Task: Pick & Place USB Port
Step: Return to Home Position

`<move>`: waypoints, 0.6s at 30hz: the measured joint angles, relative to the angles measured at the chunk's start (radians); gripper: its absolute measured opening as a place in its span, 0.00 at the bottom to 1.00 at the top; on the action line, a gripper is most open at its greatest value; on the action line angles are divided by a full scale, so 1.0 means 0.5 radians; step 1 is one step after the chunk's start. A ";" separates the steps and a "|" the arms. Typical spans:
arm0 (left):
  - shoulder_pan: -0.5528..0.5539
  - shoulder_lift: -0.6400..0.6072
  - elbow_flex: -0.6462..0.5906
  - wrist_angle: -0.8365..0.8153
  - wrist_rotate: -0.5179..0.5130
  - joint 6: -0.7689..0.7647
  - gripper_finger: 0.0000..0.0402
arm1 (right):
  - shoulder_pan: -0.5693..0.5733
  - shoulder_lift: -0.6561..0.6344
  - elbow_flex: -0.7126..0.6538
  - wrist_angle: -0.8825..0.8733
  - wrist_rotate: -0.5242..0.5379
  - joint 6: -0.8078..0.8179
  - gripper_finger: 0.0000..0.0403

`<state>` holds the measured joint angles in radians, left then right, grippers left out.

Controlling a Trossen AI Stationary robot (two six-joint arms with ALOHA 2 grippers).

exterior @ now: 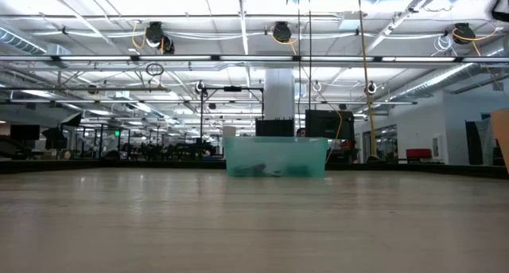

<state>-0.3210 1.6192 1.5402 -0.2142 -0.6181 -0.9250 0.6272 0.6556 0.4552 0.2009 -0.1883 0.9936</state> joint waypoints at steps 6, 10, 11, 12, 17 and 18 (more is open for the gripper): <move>0.000 -0.017 -0.001 -0.009 -0.011 -0.003 0.02 | 0.469 0.136 -0.112 0.269 0.155 0.193 0.00; 0.002 -0.027 -0.001 0.001 -0.014 -0.012 0.01 | 0.733 0.282 -0.112 0.534 0.548 0.138 0.00; 0.002 -0.025 -0.001 -0.002 -0.006 -0.012 0.01 | 0.779 0.330 -0.112 0.585 0.636 0.120 0.00; 0.003 -0.024 -0.001 -0.005 0.016 -0.012 0.01 | 0.818 0.377 -0.112 0.623 0.716 0.105 0.00; 0.044 -0.024 -0.001 -0.012 0.227 0.029 0.01 | 0.946 0.633 -0.112 0.777 1.010 0.090 0.00; 0.054 -0.024 -0.001 -0.017 0.277 0.057 0.01 | 0.955 0.679 -0.111 0.831 1.045 0.076 0.00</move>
<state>-0.2940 1.6073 1.5398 -0.2229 -0.4794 -0.8964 1.1046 0.9953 0.3997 0.6165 0.3343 1.0314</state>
